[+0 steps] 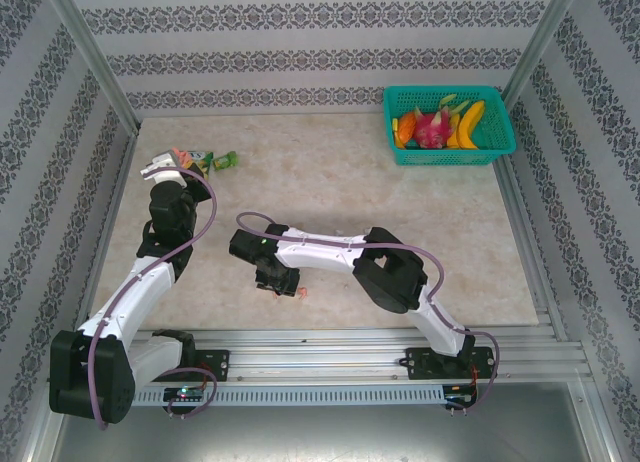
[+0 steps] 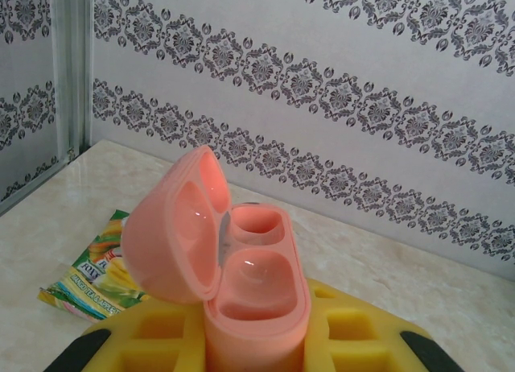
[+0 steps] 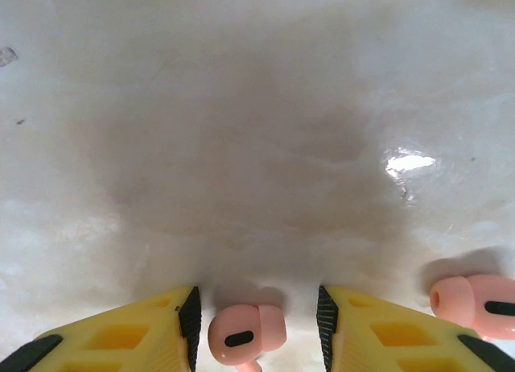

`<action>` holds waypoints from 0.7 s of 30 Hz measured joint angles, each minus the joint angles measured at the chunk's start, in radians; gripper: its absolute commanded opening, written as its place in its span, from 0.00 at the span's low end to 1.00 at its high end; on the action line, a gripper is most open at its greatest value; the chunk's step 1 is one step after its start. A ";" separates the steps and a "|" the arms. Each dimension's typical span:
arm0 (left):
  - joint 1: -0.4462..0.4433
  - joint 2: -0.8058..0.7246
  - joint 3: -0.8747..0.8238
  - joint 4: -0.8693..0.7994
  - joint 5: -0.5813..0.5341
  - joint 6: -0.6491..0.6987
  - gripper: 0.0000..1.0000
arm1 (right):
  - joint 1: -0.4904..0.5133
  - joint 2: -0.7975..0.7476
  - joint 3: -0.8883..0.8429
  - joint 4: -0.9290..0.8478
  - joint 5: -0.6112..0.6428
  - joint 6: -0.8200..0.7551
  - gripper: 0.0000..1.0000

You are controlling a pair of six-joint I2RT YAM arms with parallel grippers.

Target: Insert the wireless bluetooth earbuds into the charging case

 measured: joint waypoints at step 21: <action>0.000 0.000 0.000 0.000 0.000 0.000 0.00 | 0.009 0.018 0.032 -0.026 -0.004 0.000 0.39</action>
